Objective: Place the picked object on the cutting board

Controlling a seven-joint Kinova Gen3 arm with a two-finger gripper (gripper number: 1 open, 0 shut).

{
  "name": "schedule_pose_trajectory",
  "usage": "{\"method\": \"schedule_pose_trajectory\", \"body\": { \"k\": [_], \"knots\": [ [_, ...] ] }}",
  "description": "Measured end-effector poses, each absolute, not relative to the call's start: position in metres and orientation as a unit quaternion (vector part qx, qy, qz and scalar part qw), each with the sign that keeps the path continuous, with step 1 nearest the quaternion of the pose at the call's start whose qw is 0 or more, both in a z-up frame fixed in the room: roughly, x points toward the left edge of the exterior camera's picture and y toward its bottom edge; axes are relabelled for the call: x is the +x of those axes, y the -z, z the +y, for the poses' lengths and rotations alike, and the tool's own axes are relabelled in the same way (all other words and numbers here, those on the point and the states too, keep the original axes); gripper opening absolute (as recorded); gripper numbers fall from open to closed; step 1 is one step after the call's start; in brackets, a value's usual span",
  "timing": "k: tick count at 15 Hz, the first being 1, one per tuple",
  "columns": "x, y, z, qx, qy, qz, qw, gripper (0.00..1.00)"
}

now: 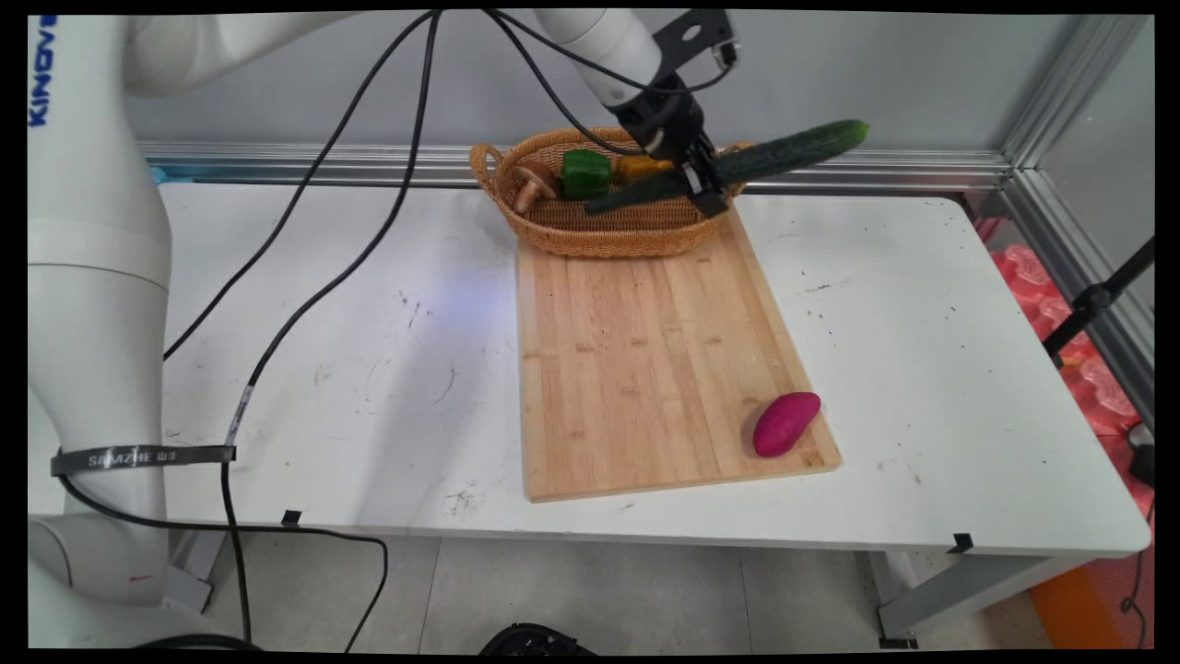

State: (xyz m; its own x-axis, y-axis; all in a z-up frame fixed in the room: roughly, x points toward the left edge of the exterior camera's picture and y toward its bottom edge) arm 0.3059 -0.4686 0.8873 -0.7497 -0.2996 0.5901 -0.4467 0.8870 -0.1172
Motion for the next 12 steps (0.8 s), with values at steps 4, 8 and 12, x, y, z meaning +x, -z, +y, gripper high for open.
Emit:
{"method": "schedule_pose_trajectory", "body": {
  "k": [4, 8, 12],
  "knots": [
    [0.283, -0.887, -0.424, 0.231, -0.102, -0.928, 0.276, 0.00],
    [0.273, -0.877, -0.389, 0.248, -0.082, -0.930, 0.260, 0.00],
    [0.264, -0.860, -0.352, 0.260, -0.065, -0.931, 0.247, 0.00]
  ]
}}
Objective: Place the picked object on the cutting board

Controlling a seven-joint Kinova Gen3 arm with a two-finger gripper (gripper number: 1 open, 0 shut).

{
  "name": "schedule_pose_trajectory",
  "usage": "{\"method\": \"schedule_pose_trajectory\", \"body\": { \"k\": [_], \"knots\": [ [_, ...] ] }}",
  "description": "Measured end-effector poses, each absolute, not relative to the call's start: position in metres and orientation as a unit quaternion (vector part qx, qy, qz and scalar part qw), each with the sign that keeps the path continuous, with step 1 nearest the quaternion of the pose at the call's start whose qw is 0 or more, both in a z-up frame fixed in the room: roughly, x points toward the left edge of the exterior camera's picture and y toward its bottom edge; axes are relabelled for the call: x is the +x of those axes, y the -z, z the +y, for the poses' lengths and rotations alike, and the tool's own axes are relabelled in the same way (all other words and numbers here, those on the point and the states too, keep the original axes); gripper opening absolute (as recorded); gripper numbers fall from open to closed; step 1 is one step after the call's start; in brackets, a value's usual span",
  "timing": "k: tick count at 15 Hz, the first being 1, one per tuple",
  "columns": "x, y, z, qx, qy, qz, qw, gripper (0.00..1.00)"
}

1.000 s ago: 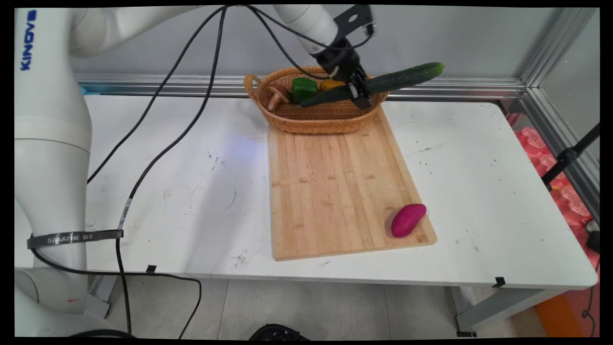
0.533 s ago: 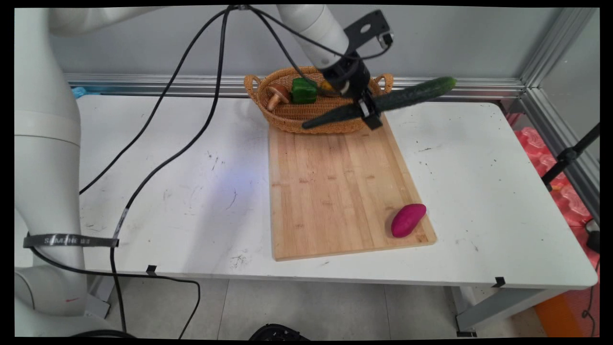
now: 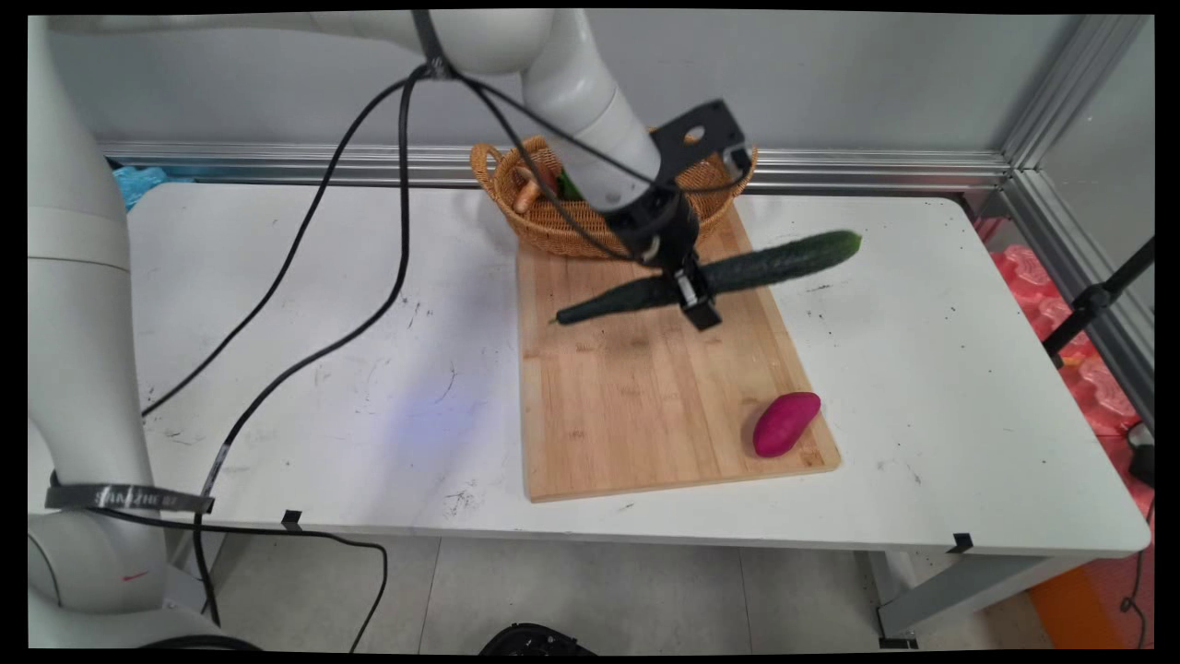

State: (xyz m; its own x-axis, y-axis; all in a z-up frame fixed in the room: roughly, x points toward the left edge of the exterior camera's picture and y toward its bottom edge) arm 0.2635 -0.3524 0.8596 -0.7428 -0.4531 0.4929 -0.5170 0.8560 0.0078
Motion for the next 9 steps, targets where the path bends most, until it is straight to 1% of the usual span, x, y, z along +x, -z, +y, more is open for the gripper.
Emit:
{"method": "schedule_pose_trajectory", "body": {
  "k": [6, 9],
  "knots": [
    [0.255, -0.837, -0.324, 0.282, -0.053, -0.928, 0.238, 0.00],
    [0.254, -0.829, -0.317, 0.292, -0.050, -0.926, 0.235, 0.00]
  ]
}}
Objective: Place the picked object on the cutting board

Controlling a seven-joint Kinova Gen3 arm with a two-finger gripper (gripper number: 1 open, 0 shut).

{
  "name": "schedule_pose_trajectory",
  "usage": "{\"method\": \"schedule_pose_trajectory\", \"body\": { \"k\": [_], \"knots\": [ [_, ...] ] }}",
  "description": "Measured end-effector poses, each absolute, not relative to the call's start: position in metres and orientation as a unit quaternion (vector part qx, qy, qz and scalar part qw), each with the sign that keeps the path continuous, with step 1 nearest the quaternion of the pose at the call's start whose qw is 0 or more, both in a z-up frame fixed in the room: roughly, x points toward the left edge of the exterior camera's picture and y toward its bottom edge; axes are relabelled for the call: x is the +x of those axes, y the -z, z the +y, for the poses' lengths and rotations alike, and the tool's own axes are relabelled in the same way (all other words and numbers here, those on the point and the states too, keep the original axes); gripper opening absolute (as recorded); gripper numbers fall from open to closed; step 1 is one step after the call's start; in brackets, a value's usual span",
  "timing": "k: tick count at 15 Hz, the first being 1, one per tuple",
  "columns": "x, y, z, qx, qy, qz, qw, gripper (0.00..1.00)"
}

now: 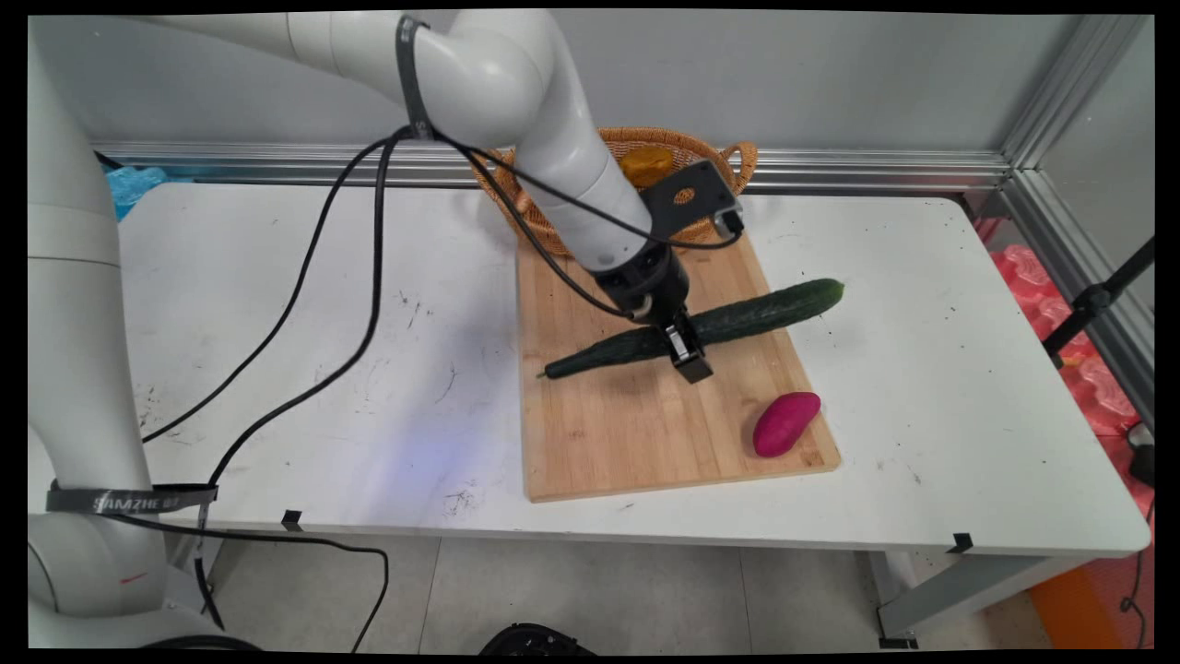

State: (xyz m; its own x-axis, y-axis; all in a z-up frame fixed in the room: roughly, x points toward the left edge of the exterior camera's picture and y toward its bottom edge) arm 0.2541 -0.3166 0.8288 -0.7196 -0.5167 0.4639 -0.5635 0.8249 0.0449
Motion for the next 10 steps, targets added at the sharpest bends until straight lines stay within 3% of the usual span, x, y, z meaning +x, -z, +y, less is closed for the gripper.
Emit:
{"method": "schedule_pose_trajectory", "body": {
  "k": [10],
  "knots": [
    [0.253, -0.802, -0.299, 0.300, -0.042, -0.924, 0.233, 0.00]
  ]
}}
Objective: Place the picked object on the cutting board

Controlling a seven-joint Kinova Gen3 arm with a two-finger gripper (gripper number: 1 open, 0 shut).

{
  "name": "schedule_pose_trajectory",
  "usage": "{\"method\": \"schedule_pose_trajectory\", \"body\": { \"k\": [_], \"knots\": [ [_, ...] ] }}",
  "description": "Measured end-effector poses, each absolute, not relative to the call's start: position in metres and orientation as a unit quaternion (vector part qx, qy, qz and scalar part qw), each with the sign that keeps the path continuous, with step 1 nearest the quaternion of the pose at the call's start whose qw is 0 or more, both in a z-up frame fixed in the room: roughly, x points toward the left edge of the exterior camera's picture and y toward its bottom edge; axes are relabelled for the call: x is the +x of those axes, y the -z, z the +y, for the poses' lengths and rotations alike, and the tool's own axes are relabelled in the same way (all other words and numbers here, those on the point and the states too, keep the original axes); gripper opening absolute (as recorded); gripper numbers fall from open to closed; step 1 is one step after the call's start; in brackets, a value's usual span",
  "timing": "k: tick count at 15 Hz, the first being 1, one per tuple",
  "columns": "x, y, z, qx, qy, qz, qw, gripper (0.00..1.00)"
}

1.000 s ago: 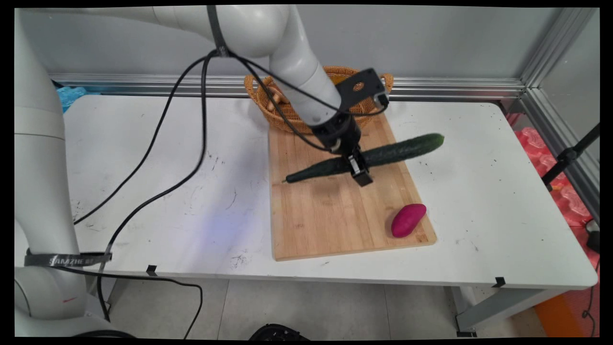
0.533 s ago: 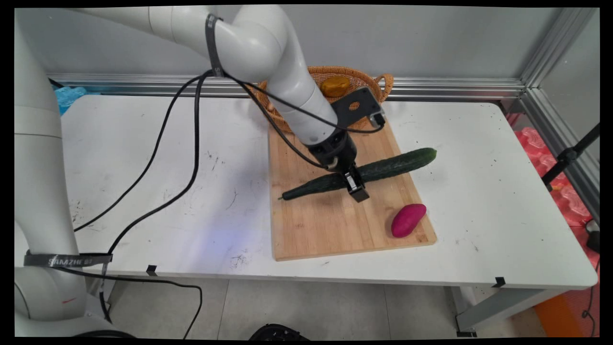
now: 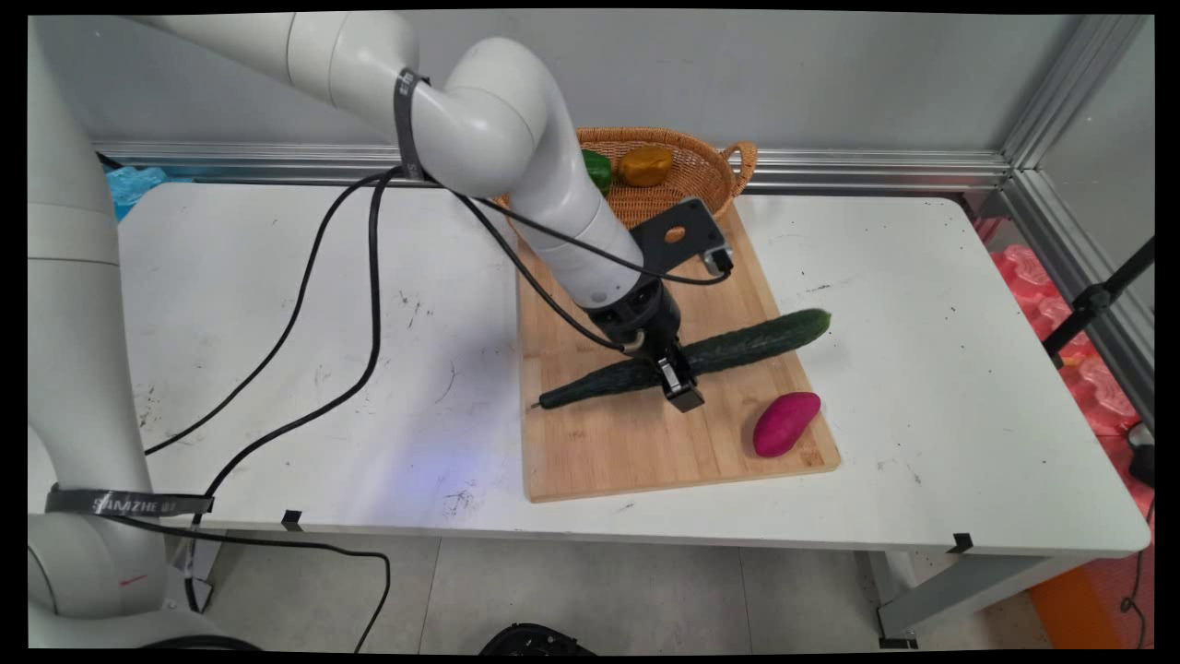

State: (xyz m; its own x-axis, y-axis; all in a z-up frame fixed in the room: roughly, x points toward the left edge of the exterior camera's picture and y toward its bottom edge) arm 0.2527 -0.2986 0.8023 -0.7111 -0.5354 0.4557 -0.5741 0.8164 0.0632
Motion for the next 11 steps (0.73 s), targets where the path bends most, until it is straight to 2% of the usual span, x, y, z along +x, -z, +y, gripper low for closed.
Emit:
{"method": "schedule_pose_trajectory", "body": {
  "k": [1, 11],
  "knots": [
    [0.253, -0.800, -0.297, 0.302, -0.040, -0.924, 0.234, 1.00],
    [0.253, -0.789, -0.293, 0.306, -0.039, -0.921, 0.240, 1.00]
  ]
}}
